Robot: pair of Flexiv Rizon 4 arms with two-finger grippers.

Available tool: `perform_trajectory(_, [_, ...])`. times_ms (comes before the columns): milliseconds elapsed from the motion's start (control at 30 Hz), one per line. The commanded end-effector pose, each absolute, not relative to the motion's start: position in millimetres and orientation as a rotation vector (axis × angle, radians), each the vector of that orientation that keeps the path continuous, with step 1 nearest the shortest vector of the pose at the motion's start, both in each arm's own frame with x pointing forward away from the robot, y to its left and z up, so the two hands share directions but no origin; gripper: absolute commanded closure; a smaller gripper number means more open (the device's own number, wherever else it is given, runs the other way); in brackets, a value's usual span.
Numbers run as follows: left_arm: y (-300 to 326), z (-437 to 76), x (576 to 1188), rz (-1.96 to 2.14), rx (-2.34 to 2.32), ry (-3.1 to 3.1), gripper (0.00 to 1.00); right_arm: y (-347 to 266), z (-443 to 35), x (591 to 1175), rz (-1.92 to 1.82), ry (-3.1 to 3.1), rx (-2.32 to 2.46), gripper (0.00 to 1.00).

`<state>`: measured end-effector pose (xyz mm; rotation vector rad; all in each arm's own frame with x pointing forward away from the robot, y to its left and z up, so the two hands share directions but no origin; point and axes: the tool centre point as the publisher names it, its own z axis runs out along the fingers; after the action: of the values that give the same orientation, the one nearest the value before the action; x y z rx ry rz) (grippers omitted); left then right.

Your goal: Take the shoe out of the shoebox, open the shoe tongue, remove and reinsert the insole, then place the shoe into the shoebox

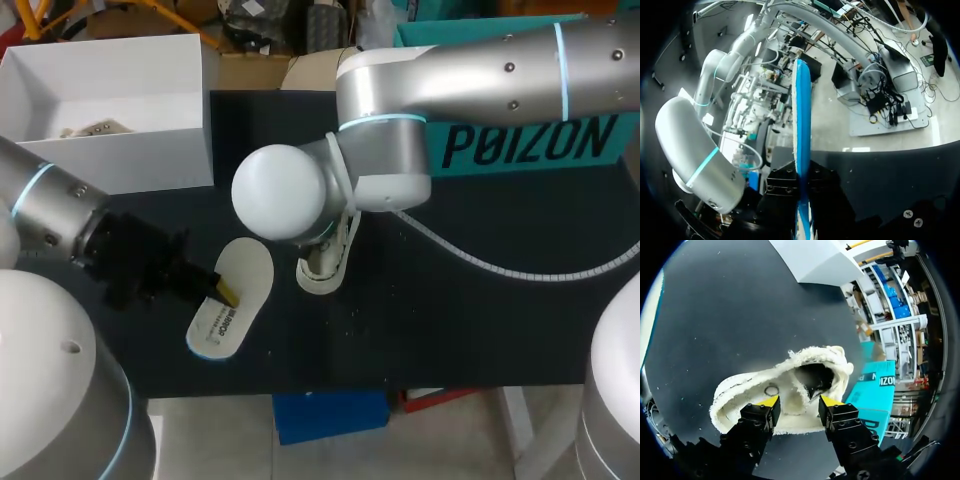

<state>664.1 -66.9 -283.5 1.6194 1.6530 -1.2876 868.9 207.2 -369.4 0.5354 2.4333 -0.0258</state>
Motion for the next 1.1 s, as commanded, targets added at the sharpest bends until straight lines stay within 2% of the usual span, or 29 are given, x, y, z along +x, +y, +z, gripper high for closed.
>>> perform_trajectory(33, [-67,-283,663,-1.283,1.622,1.656,1.0,207,-374,874,-0.022,2.428,0.544,0.52])
perform_trajectory(567, [-67,-283,663,-1.283,1.622,1.656,1.0,191,-378,881,-0.048,2.403,0.583,0.53])
perform_trajectory(833, [-67,-283,663,-1.283,1.622,1.656,1.0,188,-378,885,-0.057,2.395,0.592,0.59])
perform_trajectory(967, [-67,-283,663,-1.283,1.622,1.656,1.0,188,-378,888,-0.06,2.391,0.595,0.69])
perform_trajectory(1067, [-67,-283,663,-1.283,1.622,1.656,1.0,189,-378,889,-0.064,2.387,0.596,0.87])
perform_trajectory(1100, [-67,-283,663,-1.283,1.622,1.656,1.0,189,-378,890,-0.066,2.386,0.597,0.97])
